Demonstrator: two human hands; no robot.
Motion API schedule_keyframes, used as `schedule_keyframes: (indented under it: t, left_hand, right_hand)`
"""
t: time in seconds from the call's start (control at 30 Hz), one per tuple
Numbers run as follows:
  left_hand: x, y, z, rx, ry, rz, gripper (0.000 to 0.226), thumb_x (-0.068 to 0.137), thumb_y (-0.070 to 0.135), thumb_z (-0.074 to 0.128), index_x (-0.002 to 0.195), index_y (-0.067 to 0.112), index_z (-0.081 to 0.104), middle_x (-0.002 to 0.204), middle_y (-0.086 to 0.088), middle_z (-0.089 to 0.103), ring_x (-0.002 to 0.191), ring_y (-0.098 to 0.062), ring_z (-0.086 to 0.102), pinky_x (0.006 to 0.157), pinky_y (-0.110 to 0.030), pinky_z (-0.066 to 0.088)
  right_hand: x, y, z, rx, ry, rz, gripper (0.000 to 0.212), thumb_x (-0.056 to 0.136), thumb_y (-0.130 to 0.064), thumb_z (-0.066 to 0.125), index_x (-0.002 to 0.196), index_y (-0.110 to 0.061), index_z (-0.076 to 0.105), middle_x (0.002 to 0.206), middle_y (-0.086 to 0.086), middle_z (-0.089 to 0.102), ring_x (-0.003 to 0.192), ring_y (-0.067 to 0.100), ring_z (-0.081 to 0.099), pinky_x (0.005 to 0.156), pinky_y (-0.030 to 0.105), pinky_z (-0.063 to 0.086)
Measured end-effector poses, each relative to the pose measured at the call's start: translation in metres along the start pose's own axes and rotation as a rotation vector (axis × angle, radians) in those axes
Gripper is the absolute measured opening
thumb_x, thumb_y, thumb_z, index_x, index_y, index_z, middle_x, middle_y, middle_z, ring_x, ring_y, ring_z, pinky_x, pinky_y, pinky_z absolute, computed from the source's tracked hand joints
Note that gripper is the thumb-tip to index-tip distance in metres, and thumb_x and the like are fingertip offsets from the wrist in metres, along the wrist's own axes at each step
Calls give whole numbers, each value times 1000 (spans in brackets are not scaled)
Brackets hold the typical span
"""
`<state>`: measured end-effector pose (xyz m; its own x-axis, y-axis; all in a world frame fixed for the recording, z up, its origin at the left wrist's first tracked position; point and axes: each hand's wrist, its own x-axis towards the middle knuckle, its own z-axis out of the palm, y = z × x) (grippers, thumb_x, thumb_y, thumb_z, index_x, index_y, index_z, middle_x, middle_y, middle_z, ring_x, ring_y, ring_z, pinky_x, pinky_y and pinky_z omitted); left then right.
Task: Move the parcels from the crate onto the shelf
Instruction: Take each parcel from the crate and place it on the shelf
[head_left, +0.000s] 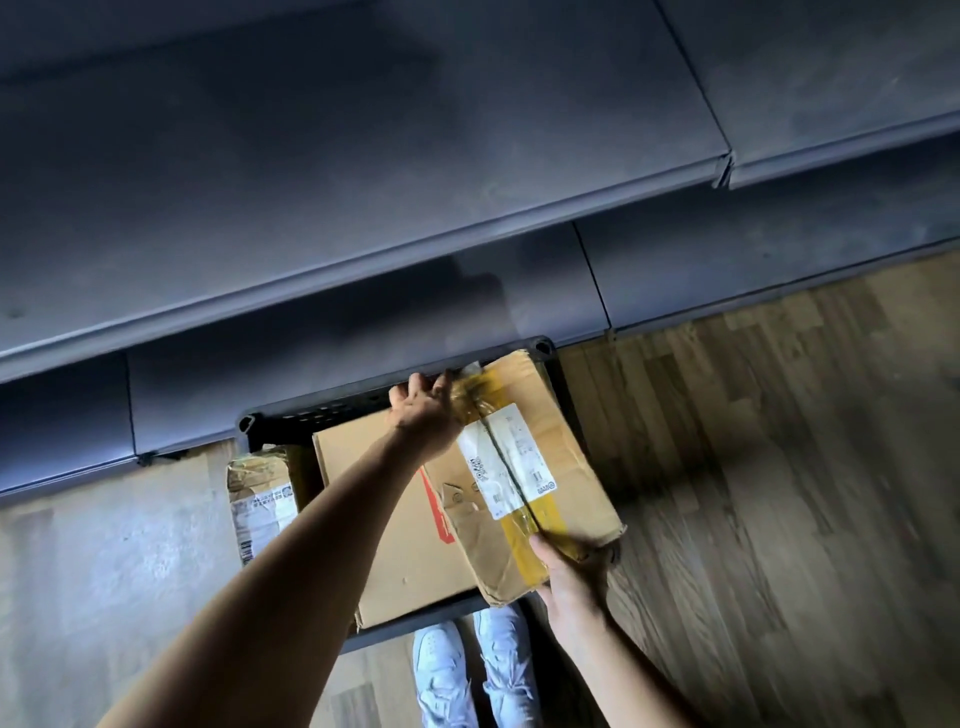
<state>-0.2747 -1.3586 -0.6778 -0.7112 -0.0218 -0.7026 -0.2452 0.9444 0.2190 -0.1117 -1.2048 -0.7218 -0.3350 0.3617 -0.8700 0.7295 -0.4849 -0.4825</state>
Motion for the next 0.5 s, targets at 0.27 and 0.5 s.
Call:
schedule_keyframes:
  t: [0.27,0.5]
  left_hand:
    - [-39,-48,-10,-293,71,-144,59,87,34,59,138,14,36,128,-22,41,120,-35,39,96,-34,30]
    - [-101,-89,-42,-687,213,-231,43,82,28,67,115,8,49,106,-19,65,98,-36,61,75,-36,47]
  right_hand:
    - [-18,-34,15,-327,5,-306,63,68,8,75,120,-11,45,99,-1,55,81,12,54,63,4,40]
    - [-66,-78,51,-480,-135,-393,67,71,5,72,130,-7,43,113,7,58,93,17,54,80,26,39]
